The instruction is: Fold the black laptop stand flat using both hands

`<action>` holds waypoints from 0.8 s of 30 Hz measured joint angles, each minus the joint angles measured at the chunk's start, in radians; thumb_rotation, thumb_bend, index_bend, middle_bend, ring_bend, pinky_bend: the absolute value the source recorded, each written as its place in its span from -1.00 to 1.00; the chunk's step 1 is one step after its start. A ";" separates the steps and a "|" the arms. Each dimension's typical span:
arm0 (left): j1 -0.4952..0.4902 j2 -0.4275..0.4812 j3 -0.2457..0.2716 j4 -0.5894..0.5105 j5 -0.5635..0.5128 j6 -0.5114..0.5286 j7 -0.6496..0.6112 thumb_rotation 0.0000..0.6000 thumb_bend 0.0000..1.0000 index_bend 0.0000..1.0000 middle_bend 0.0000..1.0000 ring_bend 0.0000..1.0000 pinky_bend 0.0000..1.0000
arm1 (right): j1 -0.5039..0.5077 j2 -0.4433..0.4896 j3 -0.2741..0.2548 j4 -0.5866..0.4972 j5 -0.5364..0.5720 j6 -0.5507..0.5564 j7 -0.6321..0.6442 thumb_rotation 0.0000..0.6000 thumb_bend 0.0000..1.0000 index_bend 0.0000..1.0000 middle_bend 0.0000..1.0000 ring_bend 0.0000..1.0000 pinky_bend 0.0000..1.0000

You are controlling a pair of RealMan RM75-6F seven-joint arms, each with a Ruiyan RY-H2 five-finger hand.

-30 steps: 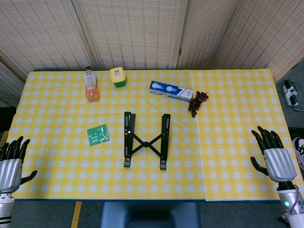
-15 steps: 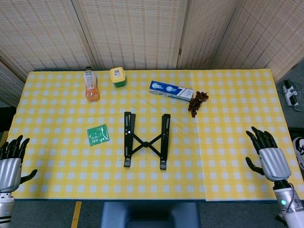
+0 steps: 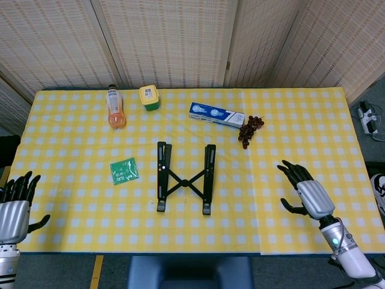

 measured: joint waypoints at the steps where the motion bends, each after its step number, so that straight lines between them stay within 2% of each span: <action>1: 0.001 0.000 0.001 0.001 0.002 0.001 -0.001 1.00 -0.61 -1.00 -1.00 -1.00 -1.00 | 0.018 -0.004 0.005 -0.002 0.004 -0.024 0.019 1.00 -0.18 -1.00 -1.00 -0.94 -1.00; 6: -0.001 -0.002 0.004 0.001 0.010 0.001 0.002 1.00 -0.61 -1.00 -1.00 -1.00 -1.00 | 0.085 -0.025 0.030 -0.002 0.025 -0.111 0.144 1.00 -0.18 -1.00 -0.99 -0.93 -1.00; 12: -0.012 -0.005 0.003 -0.005 0.025 -0.006 0.001 1.00 -0.60 -1.00 -1.00 -1.00 -1.00 | 0.180 -0.070 0.060 0.028 0.038 -0.224 0.383 1.00 -0.18 -1.00 -0.96 -0.91 -1.00; 22: -0.036 -0.002 0.008 -0.019 0.041 -0.038 0.010 1.00 -0.60 -1.00 -1.00 -1.00 -1.00 | 0.336 -0.188 0.107 0.158 0.042 -0.361 0.751 1.00 -0.18 -1.00 -0.87 -0.89 -1.00; 24: -0.038 -0.001 0.009 -0.019 0.041 -0.043 0.010 1.00 -0.60 -1.00 -1.00 -1.00 -1.00 | 0.354 -0.208 0.110 0.186 0.043 -0.374 0.791 1.00 -0.18 -1.00 -0.87 -0.89 -1.00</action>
